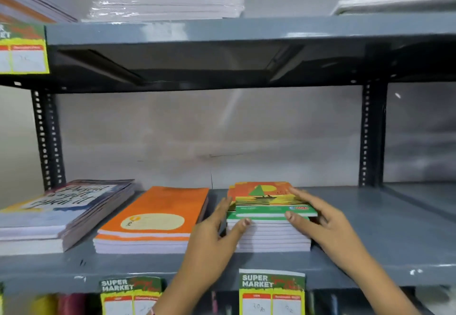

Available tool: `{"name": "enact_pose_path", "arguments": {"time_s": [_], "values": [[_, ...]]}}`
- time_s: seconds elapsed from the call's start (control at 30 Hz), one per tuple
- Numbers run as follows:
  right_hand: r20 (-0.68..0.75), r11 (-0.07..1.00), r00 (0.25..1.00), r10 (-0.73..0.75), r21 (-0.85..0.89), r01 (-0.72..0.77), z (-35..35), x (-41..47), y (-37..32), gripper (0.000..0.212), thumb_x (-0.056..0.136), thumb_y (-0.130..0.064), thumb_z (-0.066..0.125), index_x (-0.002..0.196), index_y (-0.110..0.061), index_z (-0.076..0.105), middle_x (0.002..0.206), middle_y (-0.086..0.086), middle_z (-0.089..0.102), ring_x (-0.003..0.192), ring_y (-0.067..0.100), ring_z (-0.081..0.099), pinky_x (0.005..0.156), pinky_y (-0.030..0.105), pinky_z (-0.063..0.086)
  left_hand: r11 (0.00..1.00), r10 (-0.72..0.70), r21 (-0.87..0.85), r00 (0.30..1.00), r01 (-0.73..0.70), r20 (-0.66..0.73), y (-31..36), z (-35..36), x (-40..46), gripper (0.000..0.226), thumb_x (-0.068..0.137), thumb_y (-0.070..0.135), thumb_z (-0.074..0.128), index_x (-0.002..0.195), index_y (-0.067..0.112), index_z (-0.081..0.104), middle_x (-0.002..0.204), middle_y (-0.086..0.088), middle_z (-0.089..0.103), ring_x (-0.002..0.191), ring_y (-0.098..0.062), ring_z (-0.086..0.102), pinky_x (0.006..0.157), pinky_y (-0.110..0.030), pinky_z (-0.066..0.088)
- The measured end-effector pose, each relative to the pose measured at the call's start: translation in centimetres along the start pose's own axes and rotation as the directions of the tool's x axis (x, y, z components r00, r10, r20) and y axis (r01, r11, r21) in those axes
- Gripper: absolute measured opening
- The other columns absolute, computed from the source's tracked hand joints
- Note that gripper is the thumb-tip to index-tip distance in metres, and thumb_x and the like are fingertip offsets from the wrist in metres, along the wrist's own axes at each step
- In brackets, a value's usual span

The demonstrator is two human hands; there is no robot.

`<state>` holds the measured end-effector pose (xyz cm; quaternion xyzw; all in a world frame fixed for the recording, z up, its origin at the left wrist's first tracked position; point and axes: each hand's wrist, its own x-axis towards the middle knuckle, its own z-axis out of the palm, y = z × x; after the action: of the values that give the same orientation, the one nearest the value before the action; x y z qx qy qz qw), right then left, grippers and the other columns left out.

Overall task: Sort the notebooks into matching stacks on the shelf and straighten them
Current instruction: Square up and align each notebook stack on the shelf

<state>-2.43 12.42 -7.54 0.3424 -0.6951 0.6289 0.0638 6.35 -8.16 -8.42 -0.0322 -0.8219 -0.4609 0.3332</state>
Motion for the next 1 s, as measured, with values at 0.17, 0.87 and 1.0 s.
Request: {"name": "enact_pose_path", "arguments": {"time_s": [0.17, 0.87, 1.0], "values": [[-0.046, 0.999, 0.999, -0.024, -0.044, 0.022, -0.1, -0.2, 0.6, 0.033, 0.068, -0.034, 0.076, 0.100, -0.034, 0.072, 0.135, -0.006, 0.054, 0.130, -0.014, 0.031, 0.109, 0.031, 0.034, 0.999, 0.013, 0.049, 1.000, -0.012, -0.021, -0.7, 0.2, -0.1, 0.047, 0.089, 0.039, 0.059, 0.135, 0.037, 0.051, 0.062, 0.008, 0.069, 0.052, 0.002, 0.052, 0.051, -0.007, 0.033], [-0.013, 0.981, 0.997, -0.075, 0.178, 0.076, -1.1, 0.6, 2.4, 0.028, 0.068, -0.011, 0.077, 0.096, -0.012, 0.074, 0.105, -0.005, 0.074, 0.106, -0.005, 0.061, 0.080, 0.006, 0.046, 1.000, -0.001, -0.015, 0.983, -0.002, -0.184, -1.7, 0.1, -0.1, 0.027, 0.080, 0.026, 0.072, 0.105, 0.035, 0.072, 0.079, 0.042, 0.066, 0.091, 0.016, 0.063, 0.072, 0.000, 0.047], [-0.032, 0.972, 0.998, -0.058, 0.226, 0.064, -1.2, 0.6, 2.6, 0.026, 0.068, -0.003, 0.077, 0.094, -0.008, 0.074, 0.101, -0.005, 0.075, 0.103, -0.003, 0.063, 0.077, 0.007, 0.048, 0.998, -0.010, -0.058, 0.981, -0.002, -0.196, -1.7, 0.1, -0.1, 0.026, 0.077, 0.024, 0.074, 0.097, 0.039, 0.073, 0.081, 0.040, 0.068, 0.091, 0.015, 0.065, 0.074, -0.003, 0.049]]}}
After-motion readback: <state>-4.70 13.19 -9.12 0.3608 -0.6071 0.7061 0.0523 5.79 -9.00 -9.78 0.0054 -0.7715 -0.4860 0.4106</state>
